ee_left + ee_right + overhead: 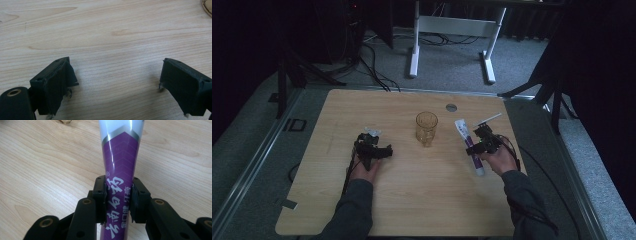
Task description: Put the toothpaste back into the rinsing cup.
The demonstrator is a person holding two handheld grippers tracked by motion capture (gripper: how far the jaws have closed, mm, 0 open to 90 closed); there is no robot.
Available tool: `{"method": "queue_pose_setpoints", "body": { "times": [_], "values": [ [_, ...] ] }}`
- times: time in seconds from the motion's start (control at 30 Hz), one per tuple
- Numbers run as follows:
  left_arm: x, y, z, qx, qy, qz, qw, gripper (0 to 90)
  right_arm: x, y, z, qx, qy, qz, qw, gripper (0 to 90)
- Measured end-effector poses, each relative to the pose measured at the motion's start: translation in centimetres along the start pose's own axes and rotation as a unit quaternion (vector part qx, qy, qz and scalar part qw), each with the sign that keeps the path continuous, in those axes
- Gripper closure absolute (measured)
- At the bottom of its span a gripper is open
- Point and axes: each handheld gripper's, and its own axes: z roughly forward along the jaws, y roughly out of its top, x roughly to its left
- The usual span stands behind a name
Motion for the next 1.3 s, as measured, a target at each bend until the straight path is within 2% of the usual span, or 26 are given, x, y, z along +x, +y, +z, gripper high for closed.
{"method": "queue_pose_setpoints", "body": {
  "times": [0.43, 0.93, 1.3],
  "values": [
    [0.0, 0.0, 0.0, 0.000, 0.000, 0.000, 1.0000, 10.2, 0.4, 0.3, 0.1, -0.010, -0.004, -0.006, 0.9999, 70.6],
    [0.0, 0.0, 0.0, 0.000, 0.000, 0.000, 1.0000, 10.2, 0.4, 1.0, -0.8, -0.039, -0.004, -0.004, 0.9992, 70.6],
    [0.0, 0.0, 0.0, 0.000, 0.000, 0.001, 1.0000, 10.2, 0.3, 1.3, -1.1, -0.051, -0.008, -0.007, 0.9987, 70.6]
  ]
}}
